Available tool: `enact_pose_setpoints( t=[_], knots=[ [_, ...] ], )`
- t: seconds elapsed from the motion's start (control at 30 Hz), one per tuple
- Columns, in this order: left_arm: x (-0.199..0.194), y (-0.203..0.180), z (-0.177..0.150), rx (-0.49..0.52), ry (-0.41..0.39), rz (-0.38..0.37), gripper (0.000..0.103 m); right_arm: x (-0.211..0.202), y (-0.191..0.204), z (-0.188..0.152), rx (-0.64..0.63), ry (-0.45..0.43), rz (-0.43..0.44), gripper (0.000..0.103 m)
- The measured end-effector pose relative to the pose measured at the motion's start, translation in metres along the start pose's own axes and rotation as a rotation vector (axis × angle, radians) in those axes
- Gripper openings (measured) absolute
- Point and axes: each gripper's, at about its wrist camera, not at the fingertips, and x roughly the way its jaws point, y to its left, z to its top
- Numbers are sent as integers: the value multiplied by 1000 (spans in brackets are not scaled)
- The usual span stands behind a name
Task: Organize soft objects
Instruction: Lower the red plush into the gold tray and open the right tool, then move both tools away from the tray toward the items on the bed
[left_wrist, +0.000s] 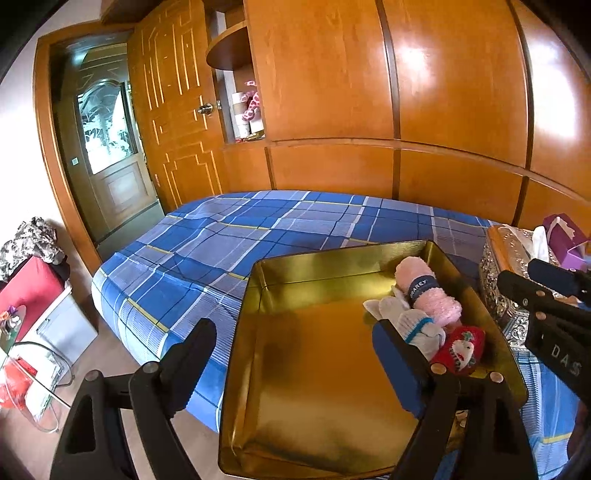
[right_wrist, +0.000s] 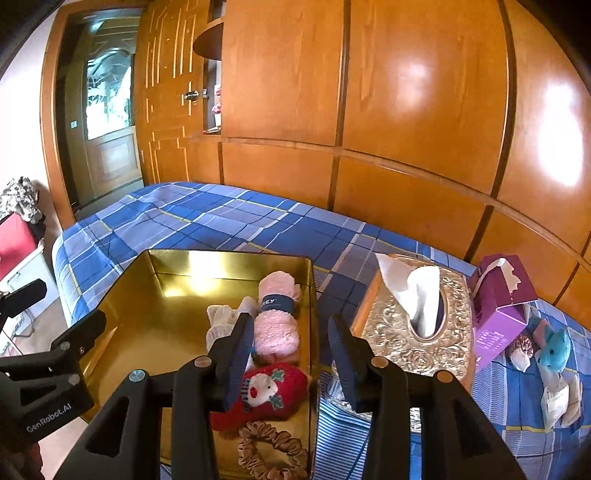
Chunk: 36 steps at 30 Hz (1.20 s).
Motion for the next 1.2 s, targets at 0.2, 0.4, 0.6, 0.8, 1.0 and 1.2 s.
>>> enact_pose_setpoints(
  t=[0.2, 0.4, 0.6, 0.8, 1.0, 1.2],
  knots=[
    [-1, -4, -1, 7, 1, -9, 87, -4, -9, 1, 20, -6, -9, 42],
    [-4, -10, -1, 13, 1, -27, 87, -11, -17, 2, 33, -21, -17, 42],
    [-18, -23, 7, 30, -30, -72, 87, -24, -39, 5, 54, -55, -33, 42],
    [-38, -47, 21, 86, -90, -153, 90, -48, -90, 5, 124, -113, -76, 44],
    [-49, -81, 32, 159, -123, -223, 90, -57, -162, -8, 218, -87, -191, 46],
    [-61, -126, 40, 244, -145, -306, 90, -59, -234, -28, 292, -30, -331, 46]
  ],
)
